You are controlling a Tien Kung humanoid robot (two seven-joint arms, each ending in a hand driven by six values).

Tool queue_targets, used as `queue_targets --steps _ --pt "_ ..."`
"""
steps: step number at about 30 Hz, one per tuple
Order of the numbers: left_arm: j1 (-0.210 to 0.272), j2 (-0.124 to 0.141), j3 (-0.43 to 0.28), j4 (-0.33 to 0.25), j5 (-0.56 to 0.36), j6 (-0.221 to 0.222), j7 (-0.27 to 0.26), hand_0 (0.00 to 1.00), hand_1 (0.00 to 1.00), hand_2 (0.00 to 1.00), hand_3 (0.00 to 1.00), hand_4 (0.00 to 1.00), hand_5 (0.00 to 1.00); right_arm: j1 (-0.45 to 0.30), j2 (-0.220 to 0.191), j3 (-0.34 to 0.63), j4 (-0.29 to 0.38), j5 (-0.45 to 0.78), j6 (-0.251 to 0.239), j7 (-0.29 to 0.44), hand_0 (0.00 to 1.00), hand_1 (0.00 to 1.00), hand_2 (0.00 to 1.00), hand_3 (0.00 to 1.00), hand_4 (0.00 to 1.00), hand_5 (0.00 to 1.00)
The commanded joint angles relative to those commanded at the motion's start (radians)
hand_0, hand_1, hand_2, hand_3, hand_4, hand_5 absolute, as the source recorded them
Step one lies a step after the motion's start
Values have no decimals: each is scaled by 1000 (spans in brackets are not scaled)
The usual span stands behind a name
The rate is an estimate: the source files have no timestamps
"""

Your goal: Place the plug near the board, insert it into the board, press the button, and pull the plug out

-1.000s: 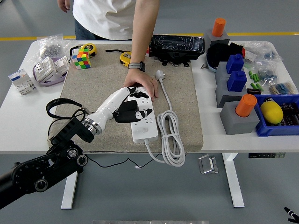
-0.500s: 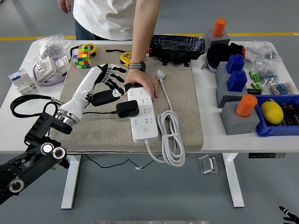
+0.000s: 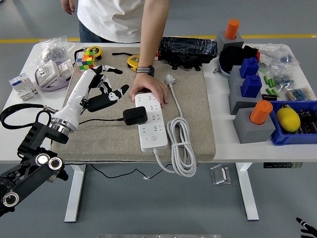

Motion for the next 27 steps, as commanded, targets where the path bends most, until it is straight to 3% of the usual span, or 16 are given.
queue_targets --steps 20,27 --pt "9 -5 -18 -9 6 -9 13 202 113 207 610 828 354 -2 -2 8 5 -6 0 -1 623 669 640 571 981 587" --pt "2 -2 -8 -36 21 -37 55 199 108 194 612 829 355 -10 -2 14 8 -9 0 -2 622 668 640 572 980 586"
